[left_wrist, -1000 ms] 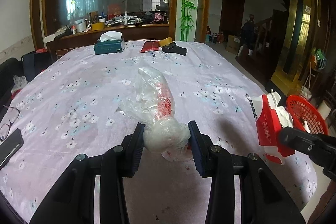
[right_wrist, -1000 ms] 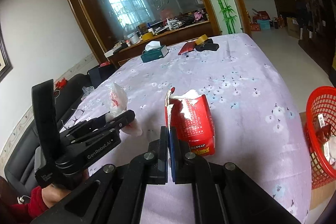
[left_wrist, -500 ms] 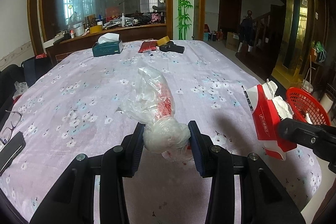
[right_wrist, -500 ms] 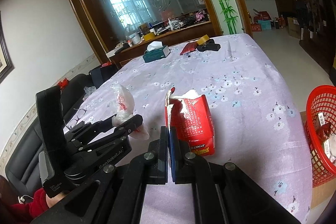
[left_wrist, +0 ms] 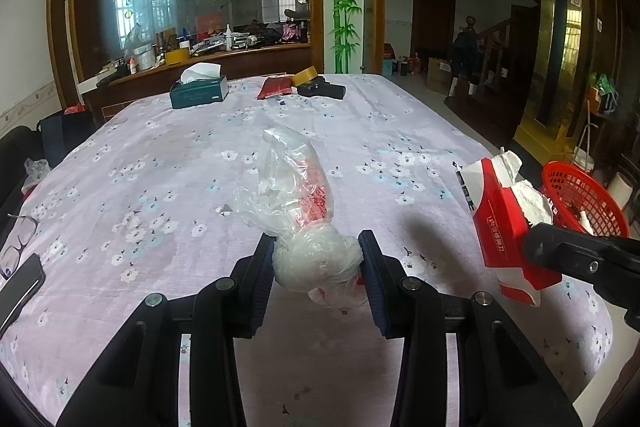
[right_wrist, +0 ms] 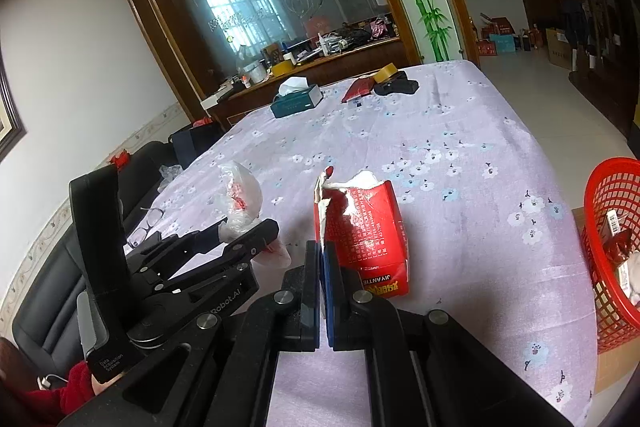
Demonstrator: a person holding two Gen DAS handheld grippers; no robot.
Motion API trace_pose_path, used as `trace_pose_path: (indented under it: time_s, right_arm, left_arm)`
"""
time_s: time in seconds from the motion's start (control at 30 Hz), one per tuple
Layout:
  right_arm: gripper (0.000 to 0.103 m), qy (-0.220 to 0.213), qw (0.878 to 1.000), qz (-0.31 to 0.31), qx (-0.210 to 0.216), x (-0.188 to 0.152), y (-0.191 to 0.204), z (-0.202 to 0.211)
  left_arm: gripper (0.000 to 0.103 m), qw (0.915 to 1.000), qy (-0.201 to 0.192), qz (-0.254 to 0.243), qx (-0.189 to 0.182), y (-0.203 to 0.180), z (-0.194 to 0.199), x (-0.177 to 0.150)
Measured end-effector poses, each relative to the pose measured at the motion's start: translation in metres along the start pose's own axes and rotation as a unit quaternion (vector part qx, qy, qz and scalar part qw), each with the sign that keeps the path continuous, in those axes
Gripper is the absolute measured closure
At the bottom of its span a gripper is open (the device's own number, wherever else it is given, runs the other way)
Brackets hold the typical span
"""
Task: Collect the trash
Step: 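Lift the plastic bags and red box and carry them toward the wastebasket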
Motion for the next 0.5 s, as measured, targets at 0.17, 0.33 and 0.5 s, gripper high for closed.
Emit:
trace_pose_path:
  time_s: [0.17, 0.33, 0.5]
  right_arm:
    - [0.100, -0.004, 1.000, -0.003, 0.002, 0.002, -0.003, 0.002]
    - [0.100, -0.009, 1.000, -0.005, 0.006, 0.001, -0.004, 0.007]
    - [0.100, -0.014, 1.000, -0.010, 0.008, 0.000, -0.008, 0.014]
  left_arm:
    - [0.063, 1.0000, 0.000, -0.002, 0.000, -0.002, -0.001, 0.001]
    - [0.063, 1.0000, 0.000, -0.008, 0.000, -0.007, -0.001, 0.002]
    - [0.063, 0.9998, 0.001, -0.017, -0.005, -0.015, 0.000, 0.003]
Point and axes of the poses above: each gripper's, at about its wrist camera, not at the fingertips, and z roughly against the way its jaws point, y to its left, x to its top, the point moved 9 cm from there along -z, roughly the way its jaws point, and after that the axes turned 11 degrees about y, right-handed, at the moved point
